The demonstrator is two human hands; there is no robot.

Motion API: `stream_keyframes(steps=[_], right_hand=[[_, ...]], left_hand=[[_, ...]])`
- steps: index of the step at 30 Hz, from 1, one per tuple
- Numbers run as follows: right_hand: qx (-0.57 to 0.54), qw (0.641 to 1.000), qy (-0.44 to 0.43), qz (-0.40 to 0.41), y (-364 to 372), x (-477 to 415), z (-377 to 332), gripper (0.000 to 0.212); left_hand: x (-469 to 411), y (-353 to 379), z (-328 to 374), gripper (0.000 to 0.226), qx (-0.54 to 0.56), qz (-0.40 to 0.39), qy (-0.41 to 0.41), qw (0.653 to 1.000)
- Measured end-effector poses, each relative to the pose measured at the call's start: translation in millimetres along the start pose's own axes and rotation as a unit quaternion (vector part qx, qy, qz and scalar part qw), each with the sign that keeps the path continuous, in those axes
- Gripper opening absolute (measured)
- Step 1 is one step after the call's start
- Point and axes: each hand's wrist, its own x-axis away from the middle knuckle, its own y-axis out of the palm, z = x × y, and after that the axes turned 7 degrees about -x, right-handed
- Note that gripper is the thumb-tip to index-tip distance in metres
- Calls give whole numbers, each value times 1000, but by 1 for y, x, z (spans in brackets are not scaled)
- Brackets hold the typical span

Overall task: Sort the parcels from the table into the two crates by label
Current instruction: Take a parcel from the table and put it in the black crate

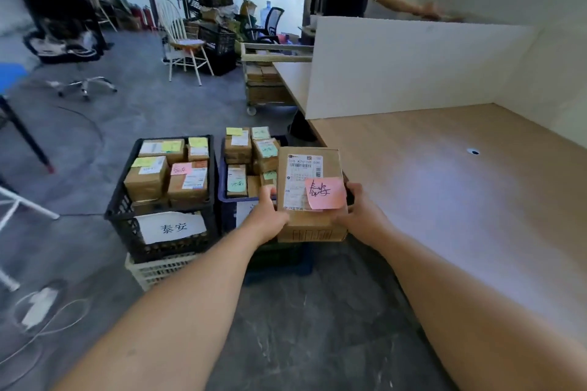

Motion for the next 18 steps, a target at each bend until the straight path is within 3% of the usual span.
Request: stream_keyframes(steps=[2, 4, 9, 18], right_hand=[[5, 998, -38, -50, 17, -8, -18, 85], [1, 994, -66, -85, 34, -18, -30, 88], [68, 981, -129, -124, 71, -57, -45, 59], [17, 978, -122, -170, 106, -171, -71, 49]], left_hand=[[-1, -17, -16, 88, 7, 8, -6, 1000], [-2, -32, -31, 97, 12, 11, -14, 1000], [-19, -61, -56, 95, 29, 34, -41, 998], [-111, -98, -55, 95, 17, 71, -98, 993]])
